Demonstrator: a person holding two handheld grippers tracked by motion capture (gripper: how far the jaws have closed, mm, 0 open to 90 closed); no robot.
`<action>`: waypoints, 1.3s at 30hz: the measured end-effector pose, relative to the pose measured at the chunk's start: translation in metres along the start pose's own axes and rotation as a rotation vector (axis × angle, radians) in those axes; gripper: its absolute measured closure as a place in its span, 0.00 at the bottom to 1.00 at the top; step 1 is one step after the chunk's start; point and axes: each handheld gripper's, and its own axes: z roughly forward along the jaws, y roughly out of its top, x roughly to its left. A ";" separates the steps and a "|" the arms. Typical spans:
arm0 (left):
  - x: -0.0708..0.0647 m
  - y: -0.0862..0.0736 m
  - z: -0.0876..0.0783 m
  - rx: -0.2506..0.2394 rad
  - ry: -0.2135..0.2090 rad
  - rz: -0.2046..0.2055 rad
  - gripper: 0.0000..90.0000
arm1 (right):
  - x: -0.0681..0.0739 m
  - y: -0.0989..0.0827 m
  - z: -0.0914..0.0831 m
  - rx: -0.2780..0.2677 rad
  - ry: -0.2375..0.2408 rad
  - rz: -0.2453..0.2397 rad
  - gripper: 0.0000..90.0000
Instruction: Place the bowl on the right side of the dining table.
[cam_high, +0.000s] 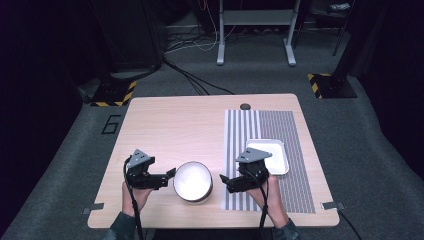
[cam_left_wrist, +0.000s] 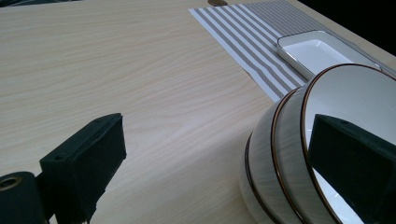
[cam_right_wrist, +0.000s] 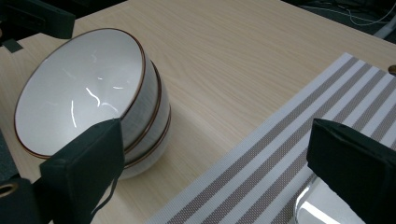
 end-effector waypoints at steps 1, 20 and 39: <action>0.000 0.000 0.000 0.002 0.000 0.003 0.04 | 0.001 0.001 0.001 -0.001 0.004 0.001 0.04; -0.015 -0.003 0.016 0.037 -0.054 0.023 0.04 | 0.031 0.015 0.031 0.039 0.070 -0.042 0.08; -0.031 -0.023 0.041 0.144 -0.086 0.072 0.08 | 0.040 0.000 0.072 0.122 0.101 -0.043 0.21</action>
